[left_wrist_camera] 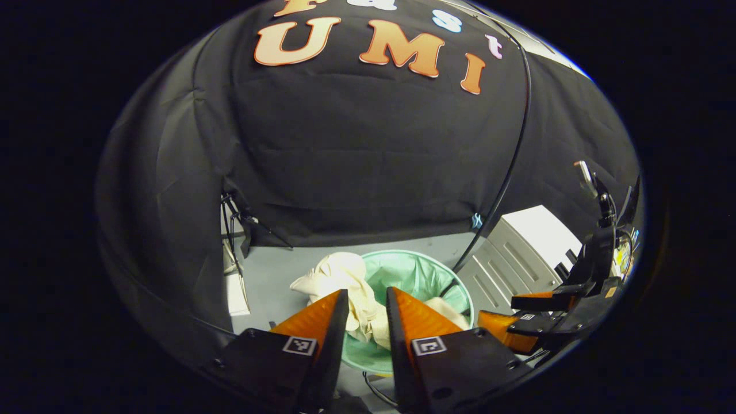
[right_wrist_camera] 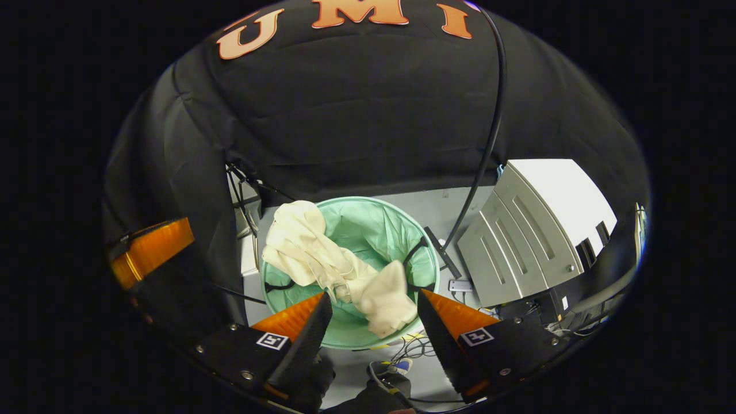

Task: Grasp the clothes on the hanger with both hands and then place them into the laundry hamper below.

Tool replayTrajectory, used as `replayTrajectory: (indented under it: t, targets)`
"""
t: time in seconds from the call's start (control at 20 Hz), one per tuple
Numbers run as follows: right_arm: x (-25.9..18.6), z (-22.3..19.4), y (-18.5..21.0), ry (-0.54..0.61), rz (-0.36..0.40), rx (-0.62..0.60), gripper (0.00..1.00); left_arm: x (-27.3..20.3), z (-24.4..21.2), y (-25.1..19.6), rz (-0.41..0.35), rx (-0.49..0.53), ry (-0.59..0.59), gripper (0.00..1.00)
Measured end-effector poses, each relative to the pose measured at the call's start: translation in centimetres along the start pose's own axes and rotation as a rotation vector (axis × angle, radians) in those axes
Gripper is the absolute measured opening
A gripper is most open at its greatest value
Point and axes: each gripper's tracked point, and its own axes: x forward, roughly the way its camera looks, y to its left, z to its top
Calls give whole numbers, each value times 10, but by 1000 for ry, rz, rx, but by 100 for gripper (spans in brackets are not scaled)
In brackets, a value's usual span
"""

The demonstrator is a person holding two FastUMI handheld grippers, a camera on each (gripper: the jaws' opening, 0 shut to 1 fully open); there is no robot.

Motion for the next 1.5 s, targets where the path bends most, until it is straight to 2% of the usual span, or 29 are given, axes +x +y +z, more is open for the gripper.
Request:
replayTrajectory:
  t: [0.15, 0.2, 0.25, 0.3, 0.35, 0.4, 0.5, 0.65, 0.95, 1.2, 1.5]
  targets:
    - [-4, -7, -2, 15, 0, 7, 93, 1, -23, 2, 16, 0, 67, 82]
    - [-6, -8, -2, 13, -3, 4, 93, 0, -27, 1, 19, -3, 78, 98]
    - [-8, -7, -1, 8, 0, 1, 93, -2, -30, 1, 21, -2, 82, 96]
    - [-13, -9, 0, -1, 7, 3, 93, -4, -29, 1, 21, 1, 82, 100]
    - [-18, -7, 3, -11, 13, 10, 93, -7, -30, 1, 21, 3, 83, 100]
    - [-26, -2, 5, -27, 22, 22, 93, -12, -28, -1, 15, 6, 75, 96]
    - [-45, 13, 7, -75, 33, 42, 93, -25, -14, -1, 17, 20, 37, 98]
    - [-80, 43, 3, -166, 28, 42, 93, -48, 8, -1, 9, 20, -34, 96]
    - [-155, 114, -4, -369, 11, 31, 93, -94, 76, 8, 28, -3, -198, 100]
    - [-229, 179, -14, -548, 0, 17, 93, -147, 145, 18, 62, 8, -384, 98]
    - [-325, 232, -29, -751, -61, -34, 92, -213, 214, 30, 84, -6, -574, 99]
